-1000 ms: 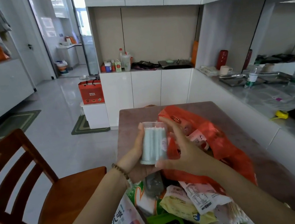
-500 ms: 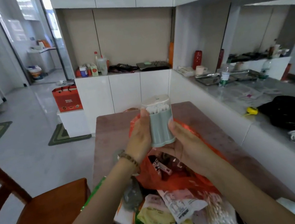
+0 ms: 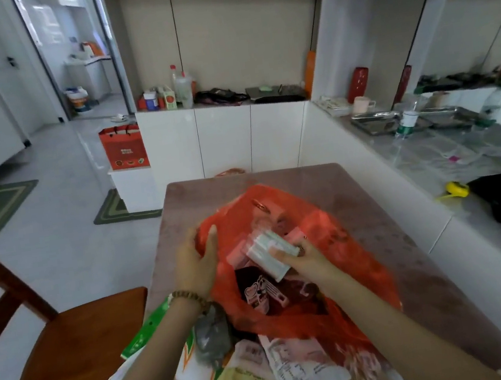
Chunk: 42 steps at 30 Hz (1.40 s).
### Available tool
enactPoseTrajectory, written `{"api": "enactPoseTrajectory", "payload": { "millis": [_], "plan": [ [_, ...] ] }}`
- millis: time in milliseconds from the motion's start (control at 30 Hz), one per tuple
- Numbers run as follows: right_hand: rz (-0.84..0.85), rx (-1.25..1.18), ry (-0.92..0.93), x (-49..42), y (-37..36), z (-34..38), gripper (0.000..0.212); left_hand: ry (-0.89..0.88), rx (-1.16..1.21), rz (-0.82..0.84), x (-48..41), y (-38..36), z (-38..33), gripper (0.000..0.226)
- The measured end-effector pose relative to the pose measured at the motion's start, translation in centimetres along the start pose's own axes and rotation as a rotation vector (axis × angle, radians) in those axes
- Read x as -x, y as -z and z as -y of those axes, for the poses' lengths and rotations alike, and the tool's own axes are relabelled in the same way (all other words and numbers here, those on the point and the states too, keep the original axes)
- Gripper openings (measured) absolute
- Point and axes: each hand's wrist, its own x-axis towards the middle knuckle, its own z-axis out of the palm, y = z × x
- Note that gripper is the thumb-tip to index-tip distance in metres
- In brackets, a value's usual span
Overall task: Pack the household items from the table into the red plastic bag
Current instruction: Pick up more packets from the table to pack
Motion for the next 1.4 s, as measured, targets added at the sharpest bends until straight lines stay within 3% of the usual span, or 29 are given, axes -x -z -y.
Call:
{"api": "enactPoseTrajectory", "payload": {
  "millis": [100,200,267,333,500,567,667,767,867,967,1100,1267,1400],
  "plan": [
    [-0.031,0.322,0.082,-4.0,-1.2,0.3,0.050,-0.046,0.003,-0.030,-0.6,0.5,0.6,0.029],
    [0.060,0.566,0.151,-7.0,-2.7,0.6,0.071,-0.031,0.041,0.007,-1.0,0.5,0.6,0.041],
    [0.050,0.637,0.192,-8.7,-3.7,0.5,0.074,-0.034,0.068,0.033,-1.1,0.4,0.6,0.036],
    [0.055,0.685,0.256,-10.3,-4.5,0.3,0.064,-0.031,0.102,0.027,-1.1,0.2,0.7,0.027],
    [0.253,0.827,0.181,-11.3,-5.2,-0.2,0.075,0.024,0.169,0.045,-1.3,0.7,1.1,0.024],
    [0.180,0.787,0.229,-10.4,-5.0,-0.2,0.070,0.048,0.243,0.097,-1.4,1.3,1.1,0.023],
    [0.004,0.496,0.421,-6.4,-4.3,0.6,0.041,0.076,0.337,0.217,-1.6,2.8,1.2,0.020],
    [0.124,0.138,0.507,0.9,-4.2,1.2,0.018,0.074,0.297,0.322,-2.2,4.1,1.6,0.021],
    [0.394,-0.193,0.249,6.7,-5.4,-0.9,0.029,0.093,0.290,0.413,-2.5,5.0,2.3,0.025],
    [0.483,-0.050,0.031,8.9,-8.5,-4.4,0.026,0.100,0.341,0.449,-2.4,5.8,3.2,0.028],
    [0.288,0.132,-0.061,7.5,-13.5,-7.9,0.074,0.093,0.351,0.518,-2.5,6.9,3.9,0.029],
    [-0.085,0.360,0.059,3.3,-18.4,-9.7,0.085,0.065,0.355,0.565,-3.7,8.3,4.4,0.031],
    [-0.221,0.531,0.033,2.1,-21.1,-11.3,0.091,0.069,0.376,0.594,-4.3,9.1,5.1,0.034]
  ]
}}
